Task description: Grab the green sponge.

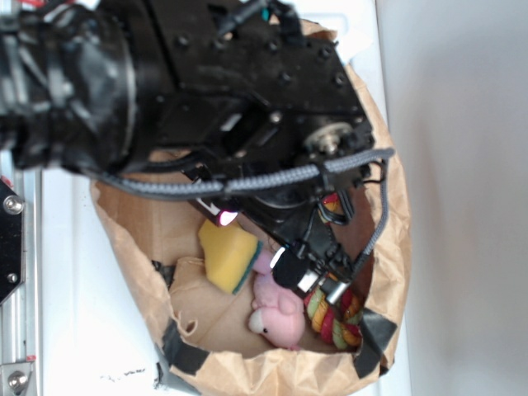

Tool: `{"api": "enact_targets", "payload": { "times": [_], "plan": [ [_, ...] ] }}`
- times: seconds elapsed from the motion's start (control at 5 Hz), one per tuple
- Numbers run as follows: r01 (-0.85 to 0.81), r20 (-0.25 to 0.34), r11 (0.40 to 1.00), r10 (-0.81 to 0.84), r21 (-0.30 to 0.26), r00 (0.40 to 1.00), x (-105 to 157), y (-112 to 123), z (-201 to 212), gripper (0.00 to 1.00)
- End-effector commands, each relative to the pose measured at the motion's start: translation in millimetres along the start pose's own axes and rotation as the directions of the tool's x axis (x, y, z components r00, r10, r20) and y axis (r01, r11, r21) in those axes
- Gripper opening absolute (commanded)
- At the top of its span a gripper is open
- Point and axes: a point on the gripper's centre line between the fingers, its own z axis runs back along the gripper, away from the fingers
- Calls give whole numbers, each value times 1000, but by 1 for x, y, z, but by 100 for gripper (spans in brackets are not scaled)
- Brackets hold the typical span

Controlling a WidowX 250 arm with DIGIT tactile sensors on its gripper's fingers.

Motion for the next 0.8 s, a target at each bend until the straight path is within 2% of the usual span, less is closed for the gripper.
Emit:
{"api": "enact_targets", "payload": {
  "times": [0.0, 0.2, 0.4, 0.6],
  "plan": [
    [82, 25, 996, -83, 40, 996, -2, -1, -8, 100],
    [106, 16, 992, -107, 65, 994, -5, 3, -17, 100],
    [122, -6, 991, -122, 45, 992, -9, -2, -22, 100],
    [151, -19, 987, -150, 56, 989, -11, -5, -30, 100]
  ]
}}
